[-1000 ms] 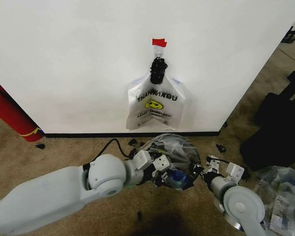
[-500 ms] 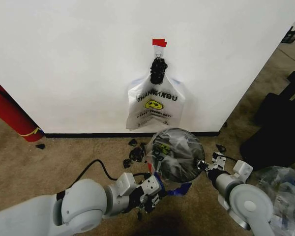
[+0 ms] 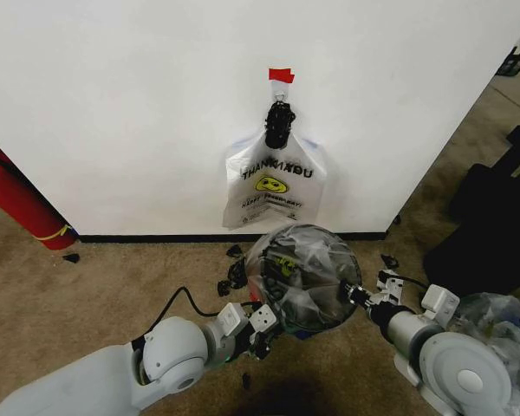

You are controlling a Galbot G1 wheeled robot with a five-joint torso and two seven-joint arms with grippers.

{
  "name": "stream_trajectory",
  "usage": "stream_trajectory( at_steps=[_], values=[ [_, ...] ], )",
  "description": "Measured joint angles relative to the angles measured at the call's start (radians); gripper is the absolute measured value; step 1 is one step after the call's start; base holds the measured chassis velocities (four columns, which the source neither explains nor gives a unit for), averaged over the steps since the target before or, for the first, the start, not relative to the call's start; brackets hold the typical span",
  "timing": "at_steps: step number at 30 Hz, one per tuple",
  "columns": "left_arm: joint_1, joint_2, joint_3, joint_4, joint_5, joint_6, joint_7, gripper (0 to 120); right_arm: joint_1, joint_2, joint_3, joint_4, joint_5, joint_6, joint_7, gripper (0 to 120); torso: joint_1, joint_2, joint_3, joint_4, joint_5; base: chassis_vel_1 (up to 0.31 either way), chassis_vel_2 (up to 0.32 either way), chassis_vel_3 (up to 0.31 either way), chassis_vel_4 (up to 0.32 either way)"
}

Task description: Pick up the garbage bag from the wall and place it over the trash bin.

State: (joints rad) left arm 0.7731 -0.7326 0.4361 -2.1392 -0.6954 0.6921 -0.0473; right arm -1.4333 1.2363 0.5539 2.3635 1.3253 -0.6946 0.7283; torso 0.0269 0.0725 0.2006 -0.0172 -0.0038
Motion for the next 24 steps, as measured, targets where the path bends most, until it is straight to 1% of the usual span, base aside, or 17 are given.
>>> stream_trajectory(
  at_steps=[2,7,9,10,11,14,15,18,19,20,21,22,23,24],
  values=[
    [0.007,0.001,-0.003,-0.002,0.002,-0.001,-0.001,0,0.002,-0.003,0.0,-0.004,-0.002,0.0,-0.001,0,0.0,0.0,0.0,0.0,-0.0001,0.0,0.0,0.0,0.0],
    [0.025,0.025,-0.024,-0.049,0.001,-0.003,-0.004,0,0.01,-0.006,-0.001,-0.025,-0.009,0.002,-0.009,0,0.0,0.0,0.0,0.0,0.0,0.0,0.0,0.0,0.0],
    [0.04,0.041,-0.042,-0.07,0.001,0.012,-0.014,8,0.012,-0.006,-0.001,-0.035,-0.015,0.004,-0.016,0,0.0,0.0,0.0,0.0,0.0,0.0,0.0,0.0,0.0],
    [0.04,0.041,-0.042,-0.07,0.001,0.012,-0.014,8,0.012,-0.006,-0.001,-0.035,-0.015,0.004,-0.016,0,0.0,0.0,0.0,0.0,0.0,0.0,0.0,0.0,0.0],
    [0.053,0.049,-0.054,-0.077,0.005,0.021,-0.019,11,0.013,-0.004,-0.002,-0.039,-0.02,0.006,-0.021,0,0.0,0.0,0.0,0.0,0.0001,0.0,0.0,0.0,0.0],
    [0.104,0.068,-0.11,-0.092,0.037,0.033,-0.024,25,0.011,-0.004,-0.004,-0.048,-0.048,0.014,-0.044,0,0.0,0.0,0.0,0.0001,0.0,0.0,0.0,0.0,0.0],
    [0.104,0.068,-0.11,-0.092,0.037,0.033,-0.024,25,0.011,-0.004,-0.004,-0.048,-0.048,0.014,-0.044,0,0.0,0.0,0.0,0.0001,0.0,0.0,0.0,0.0,0.0],
    [0.154,0.082,-0.195,-0.118,0.04,0.041,-0.025,36,0.003,-0.012,-0.008,-0.057,-0.105,0.02,-0.076,0,0.0,0.0,0.0,0.0,-0.0002,0.0,0.0,0.0,0.0],
    [0.18,0.092,-0.247,-0.132,0.03,0.042,-0.02,43,0.004,-0.017,-0.009,-0.064,-0.122,0.02,-0.08,0,0.0,0.0,0.0,-0.0001,-0.0001,0.0,0.0,0.0,0.0],
    [0.201,0.099,-0.282,-0.14,0.021,0.042,-0.018,46,0.004,-0.02,-0.011,-0.069,-0.131,0.02,-0.085,0,0.0,0.0,0.0,-0.0002,0.0,0.0,0.0,0.0,0.0],
    [0.212,0.102,-0.299,-0.143,0.018,0.042,-0.016,49,0.005,-0.023,-0.013,-0.073,-0.138,0.02,-0.091,0,0.0,0.0,0.0,-0.0001,0.0,0.0,0.0,0.0,0.0],
    [0.241,0.109,-0.342,-0.15,0.008,0.042,-0.013,54,0.005,-0.028,-0.017,-0.083,-0.161,0.023,-0.114,0,0.0,0.0,0.0,0.0,-0.0001,0.0,0.0,0.0,0.0],
    [0.241,0.109,-0.342,-0.15,0.008,0.042,-0.013,54,0.005,-0.028,-0.017,-0.083,-0.161,0.023,-0.114,0,0.0,0.0,0.0,0.0,-0.0001,0.0,0.0,0.0,0.0],
    [0.265,0.113,-0.376,-0.155,-0.001,0.043,-0.012,59,0.003,-0.034,-0.022,-0.094,-0.196,0.031,-0.143,0,0.0,0.0,0.0,0.0001,-0.0001,0.0,0.0,0.0,0.0]
  ],
)
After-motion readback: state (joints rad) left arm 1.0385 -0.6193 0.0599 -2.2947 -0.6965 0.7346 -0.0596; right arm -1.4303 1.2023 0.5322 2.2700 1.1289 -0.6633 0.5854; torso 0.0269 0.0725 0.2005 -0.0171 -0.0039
